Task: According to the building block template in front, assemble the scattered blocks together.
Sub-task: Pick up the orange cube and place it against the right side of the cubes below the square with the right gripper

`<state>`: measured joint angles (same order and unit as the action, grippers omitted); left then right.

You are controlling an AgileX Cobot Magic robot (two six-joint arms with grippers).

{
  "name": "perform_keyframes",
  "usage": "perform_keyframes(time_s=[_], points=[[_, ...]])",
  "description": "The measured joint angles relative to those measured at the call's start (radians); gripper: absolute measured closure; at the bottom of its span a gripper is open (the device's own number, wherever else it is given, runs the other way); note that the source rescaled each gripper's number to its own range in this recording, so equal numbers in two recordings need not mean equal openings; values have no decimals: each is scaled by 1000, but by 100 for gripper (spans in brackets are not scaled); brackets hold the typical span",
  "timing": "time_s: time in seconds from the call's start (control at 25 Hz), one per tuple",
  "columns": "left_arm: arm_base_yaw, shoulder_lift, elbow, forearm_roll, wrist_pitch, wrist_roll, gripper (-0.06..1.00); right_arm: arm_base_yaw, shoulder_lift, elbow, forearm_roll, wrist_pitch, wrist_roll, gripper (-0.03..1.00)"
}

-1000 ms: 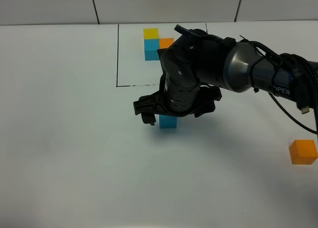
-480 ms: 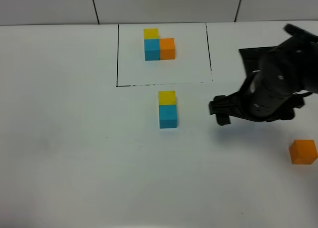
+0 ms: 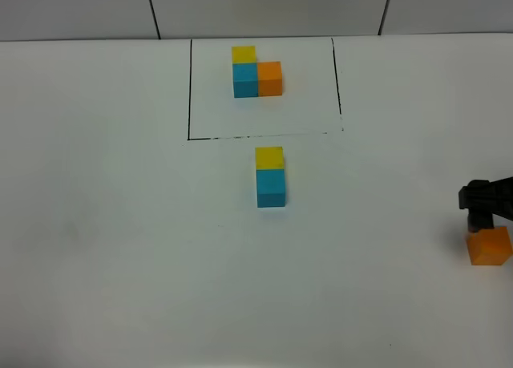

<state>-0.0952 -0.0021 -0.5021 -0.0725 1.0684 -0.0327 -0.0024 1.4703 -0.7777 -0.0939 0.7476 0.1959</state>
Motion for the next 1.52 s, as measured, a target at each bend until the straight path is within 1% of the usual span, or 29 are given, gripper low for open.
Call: perform_keyframes(time_s=[0.12,0.24,0.44,0.52,0.8,1.08,1.28,1.4,1.52], points=[[0,0,0,0,0,0,36,-33,2,14,35,-21,-95,10],[0,0,0,0,0,0,36,-61,21,17,63,-44,-168,10],[0,0,0,0,0,0,36,-82,80,17,130,-74,-259,10],[0,0,0,0,0,0,36,-82,113,17,147,-94,-267,10],[0,0,0,0,0,1,36,-82,212,17,150,-158,-274,10],[0,0,0,0,0,1,36,-82,297,17,150,-178,-274,11],[0,0,0,0,0,2,36,-82,312,17,150,-184,-274,11],[0,0,0,0,0,2,36,-82,312,17,150,-186,-274,15],[0,0,0,0,0,2,36,-82,312,17,150,-198,-265,27]])
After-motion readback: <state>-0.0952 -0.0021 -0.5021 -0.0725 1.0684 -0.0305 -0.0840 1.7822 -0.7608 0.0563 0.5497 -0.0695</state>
